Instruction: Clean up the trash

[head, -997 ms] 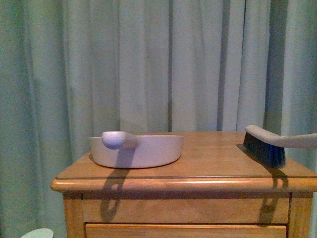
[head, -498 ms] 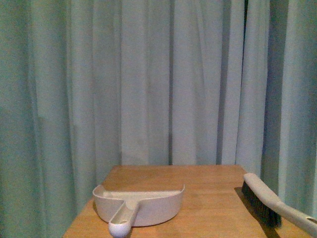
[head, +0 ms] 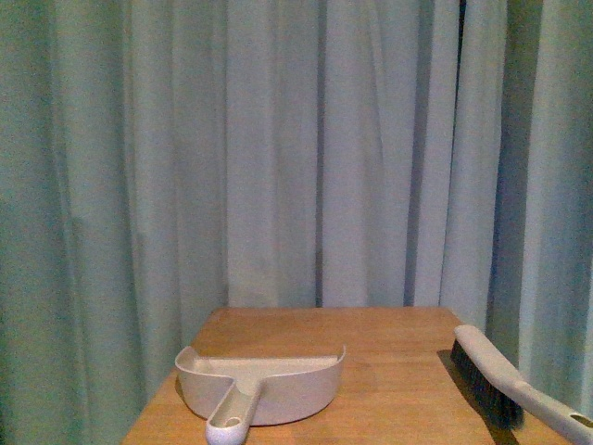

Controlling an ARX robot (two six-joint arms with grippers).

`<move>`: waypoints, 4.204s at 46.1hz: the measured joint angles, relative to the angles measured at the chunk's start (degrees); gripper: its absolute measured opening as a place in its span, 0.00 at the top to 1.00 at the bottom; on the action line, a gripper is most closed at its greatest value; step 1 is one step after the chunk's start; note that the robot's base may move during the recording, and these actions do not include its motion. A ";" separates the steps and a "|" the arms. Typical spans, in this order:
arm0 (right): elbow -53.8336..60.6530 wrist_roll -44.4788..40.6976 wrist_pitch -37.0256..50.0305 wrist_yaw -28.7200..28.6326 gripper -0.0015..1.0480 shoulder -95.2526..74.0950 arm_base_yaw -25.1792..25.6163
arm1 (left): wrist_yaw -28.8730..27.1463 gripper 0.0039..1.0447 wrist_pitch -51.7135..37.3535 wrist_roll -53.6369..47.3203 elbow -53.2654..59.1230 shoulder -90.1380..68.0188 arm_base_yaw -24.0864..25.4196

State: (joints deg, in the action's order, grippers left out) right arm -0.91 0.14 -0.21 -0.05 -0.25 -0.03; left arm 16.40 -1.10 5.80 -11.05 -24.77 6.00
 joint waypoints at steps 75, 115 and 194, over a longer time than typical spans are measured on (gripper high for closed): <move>0.00 0.00 0.00 0.00 0.07 0.00 0.00 | -26.36 0.07 16.39 -3.48 -71.01 -85.05 -35.15; 0.00 0.00 0.00 0.00 0.07 0.00 0.00 | -25.40 0.07 11.91 -5.38 -66.31 -87.84 -30.45; 0.00 0.00 0.00 0.00 0.07 0.00 0.00 | 7.63 0.73 -2.14 -27.76 -38.69 -34.34 -9.51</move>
State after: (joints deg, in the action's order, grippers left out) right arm -0.91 0.14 -0.21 -0.05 -0.25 -0.03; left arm 24.03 -3.25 -21.96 -49.74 -59.11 -3.51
